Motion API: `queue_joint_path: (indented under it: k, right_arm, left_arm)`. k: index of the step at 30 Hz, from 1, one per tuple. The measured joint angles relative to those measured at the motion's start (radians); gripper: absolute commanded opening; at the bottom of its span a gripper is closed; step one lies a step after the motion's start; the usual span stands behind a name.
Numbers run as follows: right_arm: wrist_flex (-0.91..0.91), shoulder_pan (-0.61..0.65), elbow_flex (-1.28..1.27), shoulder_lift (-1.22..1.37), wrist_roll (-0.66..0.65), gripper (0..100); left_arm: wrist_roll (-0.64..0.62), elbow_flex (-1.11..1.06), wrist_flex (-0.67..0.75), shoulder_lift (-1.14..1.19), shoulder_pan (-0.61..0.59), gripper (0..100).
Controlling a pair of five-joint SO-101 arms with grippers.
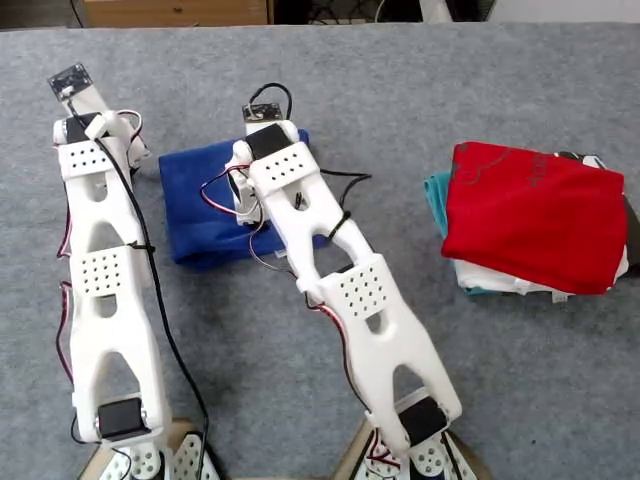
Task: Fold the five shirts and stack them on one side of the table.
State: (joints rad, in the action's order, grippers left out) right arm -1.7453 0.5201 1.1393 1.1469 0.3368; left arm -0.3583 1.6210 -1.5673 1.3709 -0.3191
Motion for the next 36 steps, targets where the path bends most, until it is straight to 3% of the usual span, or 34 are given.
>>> queue_joint_path:
  k: [6, 20, 27, 36]
  right_arm:
    - [0.000, -0.018, 0.009, 0.009, -0.086, 8.1]
    - [-0.014, -0.061, 0.112, 0.054, -0.157, 2.8]
    - [-0.015, -0.112, 0.353, 0.057, -0.310, 1.4]
    - [-0.017, -0.207, 0.278, -0.172, -0.411, 1.4]
  left_arm:
    - [0.000, 0.000, 0.037, 0.000, -0.058, 3]
    - [0.000, 0.000, 0.044, 0.000, -0.075, 3]
    - [0.000, 0.000, 0.069, 0.000, -0.101, 3]
    - [0.000, 0.000, 0.072, 0.000, -0.100, 3]
